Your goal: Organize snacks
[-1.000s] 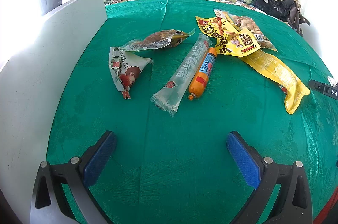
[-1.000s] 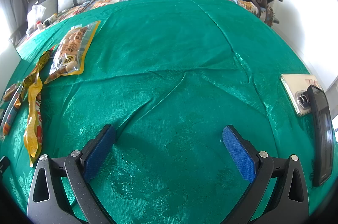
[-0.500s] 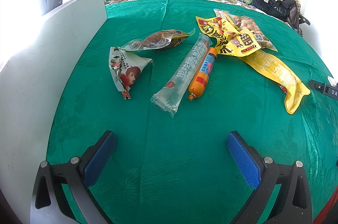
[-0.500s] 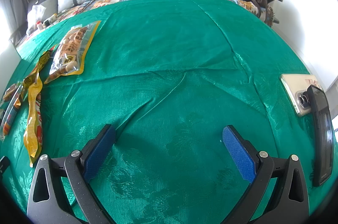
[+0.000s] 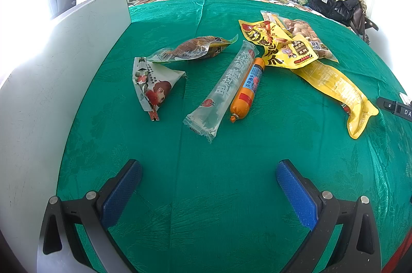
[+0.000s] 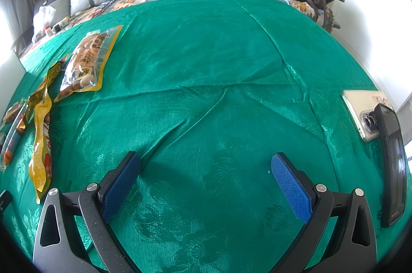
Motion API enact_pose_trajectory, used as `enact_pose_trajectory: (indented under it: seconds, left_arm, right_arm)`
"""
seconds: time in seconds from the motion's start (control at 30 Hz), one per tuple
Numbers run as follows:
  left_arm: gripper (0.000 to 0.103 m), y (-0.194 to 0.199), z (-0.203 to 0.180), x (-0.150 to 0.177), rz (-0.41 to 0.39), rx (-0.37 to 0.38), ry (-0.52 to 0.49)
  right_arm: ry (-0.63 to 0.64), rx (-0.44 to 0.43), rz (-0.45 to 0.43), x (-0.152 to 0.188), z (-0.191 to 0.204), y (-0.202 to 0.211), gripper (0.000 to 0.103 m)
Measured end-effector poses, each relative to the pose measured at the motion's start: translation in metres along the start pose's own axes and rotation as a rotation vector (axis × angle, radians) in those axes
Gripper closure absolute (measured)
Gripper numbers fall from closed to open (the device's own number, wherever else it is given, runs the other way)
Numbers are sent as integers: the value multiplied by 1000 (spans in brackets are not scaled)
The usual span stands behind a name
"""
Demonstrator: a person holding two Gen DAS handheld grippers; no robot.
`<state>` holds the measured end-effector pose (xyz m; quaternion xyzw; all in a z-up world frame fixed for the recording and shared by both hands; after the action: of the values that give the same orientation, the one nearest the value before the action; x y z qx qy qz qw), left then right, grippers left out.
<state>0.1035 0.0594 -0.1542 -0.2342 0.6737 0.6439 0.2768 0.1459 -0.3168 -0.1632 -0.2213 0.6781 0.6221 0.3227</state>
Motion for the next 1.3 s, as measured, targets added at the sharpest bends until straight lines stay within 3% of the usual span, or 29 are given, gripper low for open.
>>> enact_pose_trajectory:
  seconds: [0.37,0.47,0.53,0.63,0.73,0.83,0.9,0.93,0.97,1.03,1.1,1.3]
  left_arm:
    - [0,0,0,0,1,4,-1]
    - [0,1,0,-3,57,34,-38]
    - [1,0,4,-13,122,67,-59]
    - [1,16,24,-42,58,84,3]
    - [2,13,40,-72,48,59,35]
    - [6,-8,45,-89,82,10,-1]
    - [13,-27,48,-91,119,-32,-39]
    - [24,-36,51,-90,140,-48,-46]
    - [42,-44,53,-89,160,-43,-42]
    - [67,-49,53,-85,164,0,-20]
    - [72,-43,54,-81,148,12,-3]
    - [73,3,55,-43,116,75,28]
  right_arm:
    - [0,1,0,0,0,0,0]
    - [0,1,0,0,0,0,0]
    - [0,0,0,0,0,0,0]
    - [0,0,0,-1,0,0,0]
    - [0,1,1,0,0,0,0]
    - [0,0,1,0,0,0,0]
    - [0,1,1,-1,0,-1,0]
    - [0,1,1,-1,0,-1,0]
    - [0,1,1,0,0,0,0]
    - [0,1,1,-1,0,-1,0]
    - [-1,0,1,-1,0,-1,0]
    - [-2,-4,0,0,1,0,0]
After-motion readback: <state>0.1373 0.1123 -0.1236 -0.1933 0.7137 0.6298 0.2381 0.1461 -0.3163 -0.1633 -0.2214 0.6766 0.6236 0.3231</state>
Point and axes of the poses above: each gripper's, at about its wrist camera, not at the fingertips, and y roughly against the way its jaws point, z to its left, x to its underside, the point moved 3 cm from there along -y, roughly the way its jaws point, and after that the axes turned 7 degrees about -z, right-handed, at the moved point
